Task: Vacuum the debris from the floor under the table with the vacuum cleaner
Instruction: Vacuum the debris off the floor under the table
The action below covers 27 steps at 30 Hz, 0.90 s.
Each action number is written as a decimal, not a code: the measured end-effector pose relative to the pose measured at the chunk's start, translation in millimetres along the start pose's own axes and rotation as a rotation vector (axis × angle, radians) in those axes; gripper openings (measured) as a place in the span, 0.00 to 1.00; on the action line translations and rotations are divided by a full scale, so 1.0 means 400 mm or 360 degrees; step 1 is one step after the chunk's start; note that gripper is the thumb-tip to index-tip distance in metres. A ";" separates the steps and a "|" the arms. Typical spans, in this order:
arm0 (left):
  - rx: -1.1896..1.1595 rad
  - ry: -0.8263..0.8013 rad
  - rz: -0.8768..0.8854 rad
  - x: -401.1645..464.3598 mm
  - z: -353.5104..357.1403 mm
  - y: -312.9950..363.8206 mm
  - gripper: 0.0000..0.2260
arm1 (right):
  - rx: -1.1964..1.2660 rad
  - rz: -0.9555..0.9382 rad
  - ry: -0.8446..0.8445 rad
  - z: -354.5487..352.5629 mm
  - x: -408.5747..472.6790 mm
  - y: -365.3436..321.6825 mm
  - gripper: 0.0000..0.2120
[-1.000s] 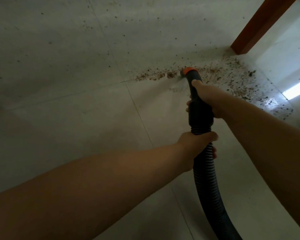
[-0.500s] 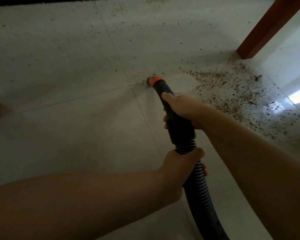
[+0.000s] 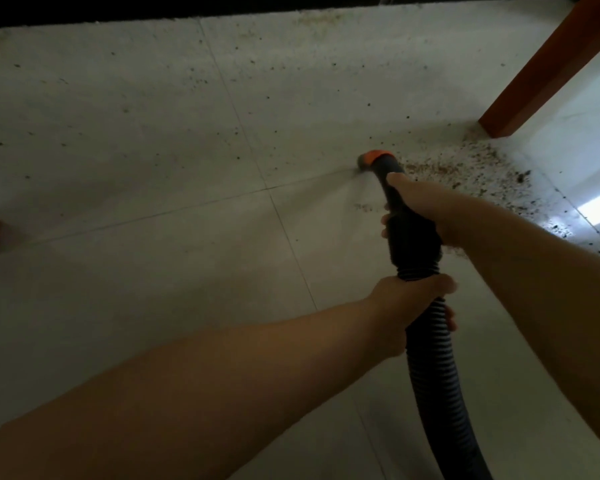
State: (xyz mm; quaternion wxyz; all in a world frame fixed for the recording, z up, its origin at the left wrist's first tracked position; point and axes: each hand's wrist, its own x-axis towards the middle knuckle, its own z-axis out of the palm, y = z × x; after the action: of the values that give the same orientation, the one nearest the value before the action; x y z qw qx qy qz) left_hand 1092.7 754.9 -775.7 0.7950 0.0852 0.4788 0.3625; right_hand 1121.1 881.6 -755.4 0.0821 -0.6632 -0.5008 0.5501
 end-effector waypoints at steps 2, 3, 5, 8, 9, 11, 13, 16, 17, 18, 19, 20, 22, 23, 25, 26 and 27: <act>0.0006 0.0002 -0.0044 0.028 0.015 0.017 0.07 | 0.0070 0.0046 0.0051 -0.027 0.024 -0.002 0.25; 0.0006 0.0007 -0.0051 0.040 0.018 0.024 0.07 | 0.0090 0.0063 0.0074 -0.034 0.035 -0.005 0.27; -0.0017 0.0025 -0.0035 0.055 0.017 0.036 0.07 | 0.0086 0.0070 0.0090 -0.036 0.053 -0.013 0.28; -0.0077 0.0097 0.0034 0.052 0.001 0.045 0.07 | 0.0025 0.0019 0.0037 -0.009 0.061 -0.032 0.26; -0.0109 0.0125 0.0059 0.044 -0.006 0.043 0.07 | -0.0005 -0.0007 0.0005 0.007 0.057 -0.040 0.26; -0.0182 0.0178 0.0115 0.021 -0.024 0.032 0.05 | -0.0108 -0.0065 -0.0075 0.045 0.043 -0.051 0.24; -0.0219 0.0227 0.0172 -0.006 -0.045 0.010 0.04 | -0.0250 -0.0122 -0.0169 0.090 0.024 -0.056 0.24; -0.0211 0.0264 0.0212 -0.048 -0.084 -0.027 0.06 | -0.0448 -0.0226 -0.0324 0.165 -0.011 -0.055 0.23; -0.0214 0.0264 0.0222 -0.061 -0.099 -0.039 0.06 | -0.0520 -0.0270 -0.0357 0.190 -0.022 -0.053 0.23; -0.0217 0.0259 0.0235 -0.073 -0.113 -0.048 0.06 | -0.0582 -0.0311 -0.0383 0.215 -0.031 -0.051 0.24; -0.0211 0.0254 0.0246 -0.083 -0.126 -0.057 0.06 | -0.0621 -0.0341 -0.0405 0.239 -0.039 -0.049 0.24; -0.0193 0.0252 0.0254 -0.090 -0.138 -0.061 0.06 | -0.0641 -0.0356 -0.0424 0.257 -0.043 -0.048 0.23; -0.0163 0.0245 0.0258 -0.096 -0.157 -0.058 0.07 | -0.0632 -0.0358 -0.0434 0.274 -0.043 -0.048 0.24; -0.0156 0.0239 0.0254 -0.094 -0.162 -0.051 0.07 | -0.0597 -0.0347 -0.0419 0.272 -0.038 -0.049 0.23; -0.0140 0.0220 0.0237 -0.086 -0.169 -0.029 0.07 | -0.0501 -0.0307 -0.0341 0.255 -0.021 -0.053 0.23; -0.0127 0.0210 0.0229 -0.082 -0.170 -0.016 0.06 | -0.0464 -0.0290 -0.0286 0.246 -0.009 -0.056 0.23; -0.0112 0.0203 0.0224 -0.076 -0.173 -0.003 0.06 | -0.0437 -0.0278 -0.0234 0.240 0.003 -0.061 0.23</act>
State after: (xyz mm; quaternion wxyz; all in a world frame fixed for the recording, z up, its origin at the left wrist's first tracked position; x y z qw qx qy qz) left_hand 1027.9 719.1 -791.5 0.7381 0.0674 0.5082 0.4386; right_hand 1029.1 851.9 -776.6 0.0016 -0.5801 -0.6316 0.5143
